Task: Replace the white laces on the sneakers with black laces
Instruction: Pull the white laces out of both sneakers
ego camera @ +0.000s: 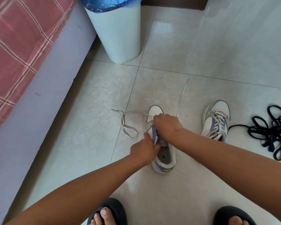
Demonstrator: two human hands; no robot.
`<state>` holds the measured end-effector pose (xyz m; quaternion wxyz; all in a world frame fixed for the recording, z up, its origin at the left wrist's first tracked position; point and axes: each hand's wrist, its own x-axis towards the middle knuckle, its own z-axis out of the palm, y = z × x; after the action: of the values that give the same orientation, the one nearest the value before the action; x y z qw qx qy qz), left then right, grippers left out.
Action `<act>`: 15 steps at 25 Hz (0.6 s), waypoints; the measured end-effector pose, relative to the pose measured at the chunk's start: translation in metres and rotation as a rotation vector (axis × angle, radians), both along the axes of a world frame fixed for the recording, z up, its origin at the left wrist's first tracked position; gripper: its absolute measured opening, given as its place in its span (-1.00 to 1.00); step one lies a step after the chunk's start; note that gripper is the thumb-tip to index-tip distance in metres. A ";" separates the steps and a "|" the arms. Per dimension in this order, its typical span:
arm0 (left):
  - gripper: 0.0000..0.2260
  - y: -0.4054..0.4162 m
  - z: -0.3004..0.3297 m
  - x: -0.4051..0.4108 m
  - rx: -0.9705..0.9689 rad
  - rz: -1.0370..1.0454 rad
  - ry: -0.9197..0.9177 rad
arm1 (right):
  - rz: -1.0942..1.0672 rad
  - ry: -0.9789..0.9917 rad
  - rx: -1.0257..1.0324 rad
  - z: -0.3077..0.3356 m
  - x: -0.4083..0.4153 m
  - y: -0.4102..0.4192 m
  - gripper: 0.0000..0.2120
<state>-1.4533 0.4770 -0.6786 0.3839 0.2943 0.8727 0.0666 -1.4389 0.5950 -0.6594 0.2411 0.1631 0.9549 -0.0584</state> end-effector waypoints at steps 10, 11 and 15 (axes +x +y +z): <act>-0.74 -0.001 -0.001 0.001 0.011 -0.041 0.083 | 0.539 0.177 0.153 -0.006 0.004 0.031 -0.43; -0.75 -0.001 -0.001 0.000 0.009 -0.034 0.084 | 0.637 0.297 0.231 -0.013 0.006 0.036 -0.48; -0.72 0.000 -0.006 -0.007 -0.004 -0.022 0.121 | 0.290 0.332 0.137 -0.018 0.013 0.034 -0.65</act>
<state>-1.4602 0.4772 -0.6851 0.3318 0.3067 0.8911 0.0427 -1.4258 0.6294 -0.6776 0.0750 0.0282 0.9967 0.0160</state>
